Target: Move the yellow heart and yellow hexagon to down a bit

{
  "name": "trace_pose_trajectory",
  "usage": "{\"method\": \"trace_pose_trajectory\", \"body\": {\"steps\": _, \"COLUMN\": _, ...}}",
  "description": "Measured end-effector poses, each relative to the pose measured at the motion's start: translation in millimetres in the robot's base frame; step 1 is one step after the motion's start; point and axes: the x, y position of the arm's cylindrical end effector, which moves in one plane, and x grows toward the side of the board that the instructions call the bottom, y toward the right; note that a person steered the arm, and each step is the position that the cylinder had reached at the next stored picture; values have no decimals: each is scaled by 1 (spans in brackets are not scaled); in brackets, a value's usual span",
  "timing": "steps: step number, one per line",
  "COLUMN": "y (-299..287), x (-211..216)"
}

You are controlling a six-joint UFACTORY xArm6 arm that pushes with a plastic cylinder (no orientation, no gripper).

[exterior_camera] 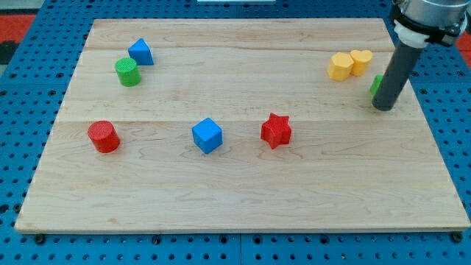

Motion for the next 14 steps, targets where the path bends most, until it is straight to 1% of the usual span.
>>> {"method": "trace_pose_trajectory", "body": {"steps": 1, "y": 48, "x": 36}}
{"method": "trace_pose_trajectory", "body": {"steps": 2, "y": 115, "x": 16}}
{"method": "trace_pose_trajectory", "body": {"steps": 3, "y": 114, "x": 0}}
{"method": "trace_pose_trajectory", "body": {"steps": 4, "y": 114, "x": -86}}
{"method": "trace_pose_trajectory", "body": {"steps": 5, "y": 111, "x": -160}}
{"method": "trace_pose_trajectory", "body": {"steps": 6, "y": 53, "x": -210}}
{"method": "trace_pose_trajectory", "body": {"steps": 7, "y": -15, "x": -197}}
{"method": "trace_pose_trajectory", "body": {"steps": 8, "y": -38, "x": -164}}
{"method": "trace_pose_trajectory", "body": {"steps": 9, "y": -37, "x": -136}}
{"method": "trace_pose_trajectory", "body": {"steps": 14, "y": -30, "x": -110}}
